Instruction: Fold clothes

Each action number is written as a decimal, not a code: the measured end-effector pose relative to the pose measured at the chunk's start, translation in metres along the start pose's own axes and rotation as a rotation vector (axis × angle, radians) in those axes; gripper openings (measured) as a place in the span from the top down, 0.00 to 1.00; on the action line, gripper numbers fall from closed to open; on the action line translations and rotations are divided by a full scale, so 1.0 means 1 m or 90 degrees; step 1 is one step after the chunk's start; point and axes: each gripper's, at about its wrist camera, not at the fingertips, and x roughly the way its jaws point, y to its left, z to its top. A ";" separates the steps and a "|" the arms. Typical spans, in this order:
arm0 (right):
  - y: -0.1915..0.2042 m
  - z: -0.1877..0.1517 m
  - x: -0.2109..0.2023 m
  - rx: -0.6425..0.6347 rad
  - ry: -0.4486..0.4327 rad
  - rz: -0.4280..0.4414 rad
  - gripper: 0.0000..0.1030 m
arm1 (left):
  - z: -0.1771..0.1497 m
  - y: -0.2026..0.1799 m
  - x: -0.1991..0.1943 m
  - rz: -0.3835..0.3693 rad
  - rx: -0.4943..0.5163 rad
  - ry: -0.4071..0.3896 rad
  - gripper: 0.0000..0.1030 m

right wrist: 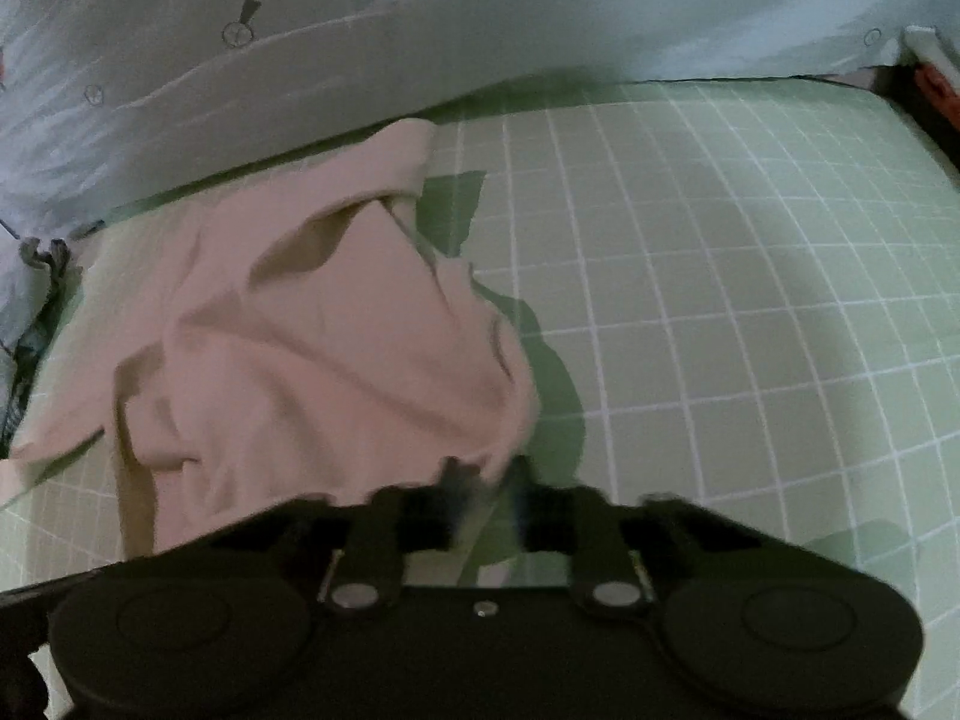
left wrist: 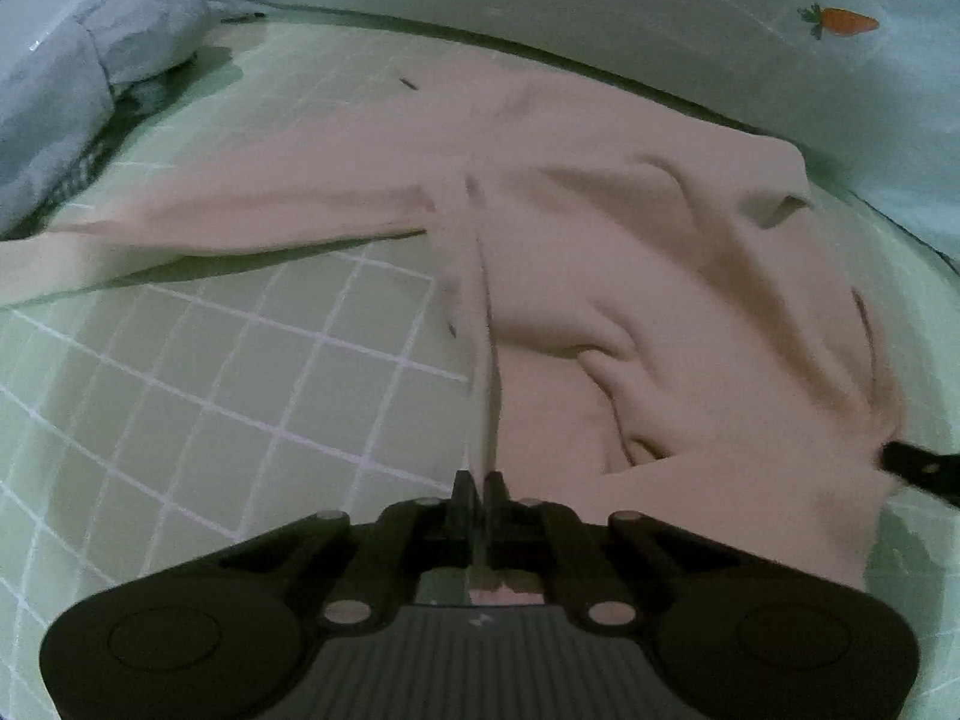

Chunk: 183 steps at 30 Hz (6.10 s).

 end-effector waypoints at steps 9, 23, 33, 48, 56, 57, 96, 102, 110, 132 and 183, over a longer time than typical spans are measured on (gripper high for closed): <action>-0.002 -0.031 -0.069 0.023 -0.103 0.028 0.95 | 0.002 0.078 -0.068 0.048 -0.033 -0.112 0.92; 0.066 -0.074 -0.055 0.131 -0.022 -0.007 0.20 | -0.045 0.121 -0.047 0.034 0.052 0.035 0.44; 0.079 -0.076 -0.035 0.101 0.011 -0.042 0.93 | -0.054 0.116 -0.038 0.043 0.110 0.054 0.31; 0.085 -0.096 -0.087 0.052 -0.081 -0.154 0.29 | -0.062 0.133 -0.036 0.042 0.069 0.080 0.07; 0.149 -0.107 -0.026 0.020 0.040 -0.186 0.23 | -0.067 0.136 -0.035 0.044 0.071 0.081 0.00; 0.151 -0.109 -0.021 0.023 0.049 -0.188 0.23 | -0.067 0.137 -0.035 0.042 0.071 0.080 0.00; -0.001 -0.151 -0.108 0.070 0.039 -0.205 0.69 | -0.075 0.138 -0.040 0.107 -0.071 0.101 0.00; -0.021 -0.115 -0.118 0.094 -0.032 -0.205 0.29 | -0.060 0.135 -0.047 0.147 -0.088 0.079 0.00; -0.030 -0.078 -0.088 0.107 -0.048 -0.208 0.18 | -0.007 0.106 -0.043 0.142 -0.076 0.034 0.00; -0.122 0.006 -0.022 0.238 -0.014 -0.316 0.15 | 0.107 -0.141 0.054 -0.107 0.241 0.029 0.02; -0.032 0.053 0.098 0.474 0.058 0.347 0.91 | 0.072 0.021 0.041 -0.122 -0.131 0.012 0.64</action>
